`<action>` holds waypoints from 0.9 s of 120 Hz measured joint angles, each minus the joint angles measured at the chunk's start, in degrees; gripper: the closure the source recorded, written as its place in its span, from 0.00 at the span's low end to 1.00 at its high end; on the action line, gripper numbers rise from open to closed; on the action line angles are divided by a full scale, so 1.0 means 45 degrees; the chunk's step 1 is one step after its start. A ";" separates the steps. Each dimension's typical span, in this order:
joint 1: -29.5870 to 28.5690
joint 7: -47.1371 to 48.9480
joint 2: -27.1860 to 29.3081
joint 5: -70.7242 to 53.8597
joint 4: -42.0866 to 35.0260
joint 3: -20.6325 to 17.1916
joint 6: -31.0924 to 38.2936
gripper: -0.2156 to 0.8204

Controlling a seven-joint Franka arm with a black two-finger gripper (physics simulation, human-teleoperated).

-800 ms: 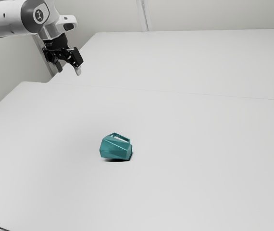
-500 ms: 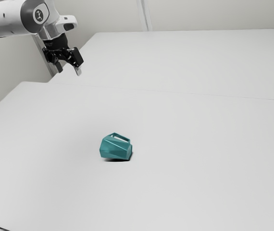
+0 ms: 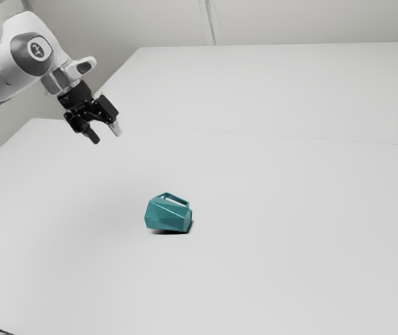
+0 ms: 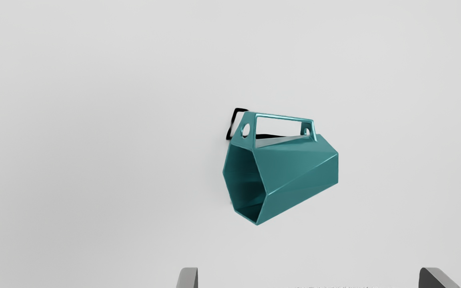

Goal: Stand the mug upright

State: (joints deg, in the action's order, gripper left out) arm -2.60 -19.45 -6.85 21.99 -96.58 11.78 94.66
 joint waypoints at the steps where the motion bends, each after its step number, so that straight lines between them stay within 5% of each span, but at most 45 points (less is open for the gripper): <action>1: 0.0003 -0.0056 0.0044 0.0054 -0.0126 0.0005 0.0048 0.21; 38: 0.0017 -0.2102 0.0268 0.2182 -0.3665 0.0038 0.1943 0.21; 108: -0.0207 -0.5524 -0.1281 0.5937 -0.5398 0.0038 0.3533 0.21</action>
State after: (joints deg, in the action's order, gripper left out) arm -3.53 -44.30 -12.61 48.71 -120.87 11.95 110.56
